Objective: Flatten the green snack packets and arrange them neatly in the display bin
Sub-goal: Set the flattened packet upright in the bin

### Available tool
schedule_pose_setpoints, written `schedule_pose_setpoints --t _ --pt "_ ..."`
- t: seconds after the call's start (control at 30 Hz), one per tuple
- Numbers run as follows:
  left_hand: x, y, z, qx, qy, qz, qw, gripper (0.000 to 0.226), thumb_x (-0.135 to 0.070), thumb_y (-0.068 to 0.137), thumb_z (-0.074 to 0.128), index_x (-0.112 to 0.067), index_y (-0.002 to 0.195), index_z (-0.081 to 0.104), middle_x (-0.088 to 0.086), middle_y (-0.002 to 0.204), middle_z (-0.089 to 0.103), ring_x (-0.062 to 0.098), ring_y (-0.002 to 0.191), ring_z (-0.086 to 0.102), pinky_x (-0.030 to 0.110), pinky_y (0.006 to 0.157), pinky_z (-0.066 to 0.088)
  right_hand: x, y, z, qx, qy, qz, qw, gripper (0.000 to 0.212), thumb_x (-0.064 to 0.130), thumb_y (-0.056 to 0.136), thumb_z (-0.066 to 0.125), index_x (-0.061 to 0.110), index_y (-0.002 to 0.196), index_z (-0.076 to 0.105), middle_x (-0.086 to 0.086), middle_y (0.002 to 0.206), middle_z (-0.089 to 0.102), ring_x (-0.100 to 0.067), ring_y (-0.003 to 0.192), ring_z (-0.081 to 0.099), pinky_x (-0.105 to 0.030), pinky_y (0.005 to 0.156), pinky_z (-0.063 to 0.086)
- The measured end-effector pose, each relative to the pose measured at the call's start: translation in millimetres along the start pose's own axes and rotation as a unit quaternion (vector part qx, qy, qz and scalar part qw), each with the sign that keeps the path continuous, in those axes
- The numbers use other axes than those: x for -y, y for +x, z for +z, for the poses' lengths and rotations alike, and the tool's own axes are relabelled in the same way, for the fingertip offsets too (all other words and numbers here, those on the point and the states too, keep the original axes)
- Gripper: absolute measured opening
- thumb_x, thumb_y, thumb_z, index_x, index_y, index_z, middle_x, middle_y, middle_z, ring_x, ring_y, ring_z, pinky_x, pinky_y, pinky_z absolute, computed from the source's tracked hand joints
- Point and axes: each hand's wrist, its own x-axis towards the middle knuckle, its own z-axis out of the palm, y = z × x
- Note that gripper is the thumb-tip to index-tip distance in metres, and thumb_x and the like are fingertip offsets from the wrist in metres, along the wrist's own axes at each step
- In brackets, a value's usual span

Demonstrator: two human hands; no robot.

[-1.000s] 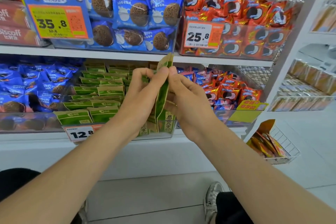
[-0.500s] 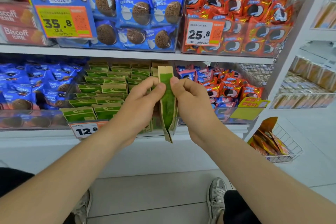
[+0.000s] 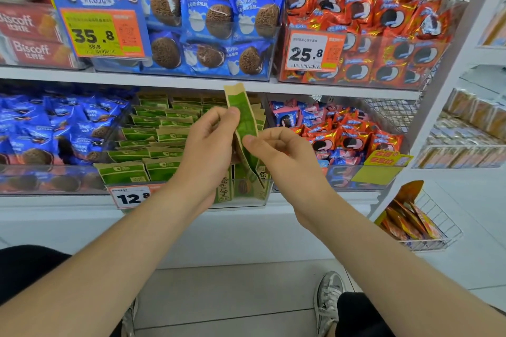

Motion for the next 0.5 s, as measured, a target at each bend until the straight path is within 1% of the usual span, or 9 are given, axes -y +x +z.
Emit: schedule_pose_setpoints --t 0.07,0.13,0.17,0.23,0.3,0.33,0.37,0.43,0.5 --pt "1 2 0 -0.007 -0.018 0.000 1.000 0.042 -0.038 0.110 0.055 0.005 0.108 0.059 0.029 0.108 0.066 0.027 0.092 0.064 0.062 0.097 0.056 -1 0 3 0.008 -0.002 0.022 1.000 0.022 0.030 0.095 0.077 0.014 0.108 0.068 0.001 0.086 0.069 0.000 0.063 0.062 -0.015 0.058 0.051" --pt "0 3 1 -0.006 -0.028 0.006 1.000 0.047 -0.039 0.109 0.057 0.008 0.112 0.060 0.020 0.100 0.072 0.027 0.091 0.070 0.054 0.090 0.060 -1 -1 5 -0.016 -0.003 0.000 1.000 0.022 0.032 0.095 0.077 0.013 0.101 0.067 0.002 0.080 0.066 -0.004 0.066 0.061 -0.021 0.062 0.050" --pt "-1 3 1 0.001 -0.023 0.009 1.000 0.049 -0.040 0.108 0.059 0.009 0.112 0.059 0.019 0.101 0.073 0.032 0.094 0.072 0.050 0.090 0.062 -1 -1 5 -0.033 -0.001 -0.021 0.999 0.025 0.033 0.097 0.075 0.010 0.098 0.066 -0.001 0.079 0.066 -0.008 0.069 0.061 -0.025 0.065 0.051" --pt "-1 1 1 0.025 0.011 0.022 0.999 0.048 -0.039 0.106 0.063 0.009 0.107 0.061 0.020 0.107 0.074 0.035 0.104 0.072 0.052 0.093 0.063 0 -1 6 -0.057 0.026 -0.052 0.997 0.036 0.036 0.103 0.069 0.001 0.098 0.063 -0.018 0.082 0.067 -0.026 0.073 0.062 -0.041 0.069 0.055" --pt "2 -3 1 0.043 0.054 0.039 0.997 0.041 -0.038 0.103 0.067 0.003 0.096 0.066 0.009 0.103 0.078 0.024 0.100 0.075 0.049 0.088 0.066 0 -2 6 -0.073 0.044 -0.065 0.994 0.040 0.039 0.106 0.062 -0.001 0.103 0.061 -0.031 0.092 0.067 -0.046 0.078 0.061 -0.055 0.071 0.056" --pt "4 -5 0 0.046 0.076 0.048 0.995 0.037 -0.037 0.101 0.070 -0.001 0.092 0.070 0.003 0.101 0.079 0.019 0.098 0.076 0.047 0.086 0.066 0 -1 6 -0.078 0.047 -0.068 0.994 0.040 0.039 0.107 0.060 -0.001 0.103 0.061 -0.033 0.094 0.066 -0.048 0.079 0.061 -0.057 0.070 0.056" --pt "6 -7 -1 0.046 0.100 0.061 0.992 0.033 -0.038 0.100 0.072 -0.007 0.090 0.074 -0.001 0.100 0.080 0.013 0.098 0.076 0.047 0.086 0.066 0 -2 6 -0.081 0.053 -0.068 0.993 0.040 0.039 0.107 0.060 -0.001 0.102 0.061 -0.034 0.093 0.065 -0.047 0.076 0.059 -0.055 0.069 0.055" --pt "10 -7 -4 0.041 0.142 0.087 0.985 0.024 -0.037 0.097 0.076 -0.016 0.087 0.081 -0.009 0.102 0.080 0.000 0.103 0.072 0.045 0.089 0.065 0 -1 6 -0.087 0.067 -0.061 0.992 0.039 0.037 0.107 0.061 0.001 0.094 0.059 -0.030 0.085 0.064 -0.035 0.071 0.057 -0.049 0.069 0.053" --pt "12 -6 -7 0.034 0.156 0.099 0.982 0.018 -0.032 0.096 0.076 -0.019 0.085 0.083 -0.014 0.103 0.080 -0.013 0.108 0.066 0.033 0.095 0.061 -1 0 6 -0.086 0.073 -0.055 0.992 0.037 0.037 0.106 0.062 0.004 0.090 0.059 -0.027 0.084 0.066 -0.035 0.073 0.061 -0.051 0.071 0.056"
